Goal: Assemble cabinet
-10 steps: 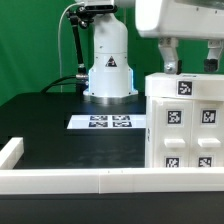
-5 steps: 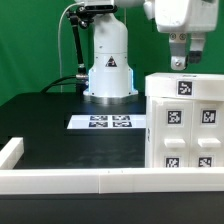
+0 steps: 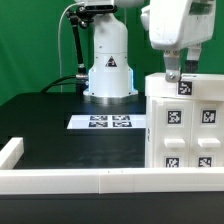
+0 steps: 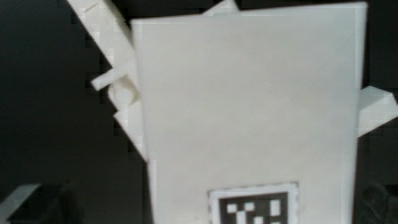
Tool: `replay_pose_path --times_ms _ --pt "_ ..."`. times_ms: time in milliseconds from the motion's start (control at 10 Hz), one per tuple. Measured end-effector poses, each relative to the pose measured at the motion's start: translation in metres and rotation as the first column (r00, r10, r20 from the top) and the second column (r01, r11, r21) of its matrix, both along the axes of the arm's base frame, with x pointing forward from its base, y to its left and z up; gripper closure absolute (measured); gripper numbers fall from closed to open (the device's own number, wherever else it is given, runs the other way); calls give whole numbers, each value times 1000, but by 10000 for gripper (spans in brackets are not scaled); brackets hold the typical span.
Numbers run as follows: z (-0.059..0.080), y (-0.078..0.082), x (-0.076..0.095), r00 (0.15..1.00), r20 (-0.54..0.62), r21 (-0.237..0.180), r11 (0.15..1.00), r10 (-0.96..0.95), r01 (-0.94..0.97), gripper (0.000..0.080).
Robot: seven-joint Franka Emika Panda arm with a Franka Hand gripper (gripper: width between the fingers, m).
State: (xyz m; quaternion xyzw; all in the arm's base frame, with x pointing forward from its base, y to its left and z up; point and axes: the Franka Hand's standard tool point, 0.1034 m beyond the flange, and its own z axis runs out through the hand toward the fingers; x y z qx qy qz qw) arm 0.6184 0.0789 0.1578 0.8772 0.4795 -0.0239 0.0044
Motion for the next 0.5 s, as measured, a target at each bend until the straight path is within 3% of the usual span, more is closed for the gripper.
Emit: replay_pose_path --times_ms 200,500 --pt "-5 8 -6 1000 -9 -14 1000 -28 28 3" --pt "-5 6 -6 999 -9 -15 999 -44 44 3"
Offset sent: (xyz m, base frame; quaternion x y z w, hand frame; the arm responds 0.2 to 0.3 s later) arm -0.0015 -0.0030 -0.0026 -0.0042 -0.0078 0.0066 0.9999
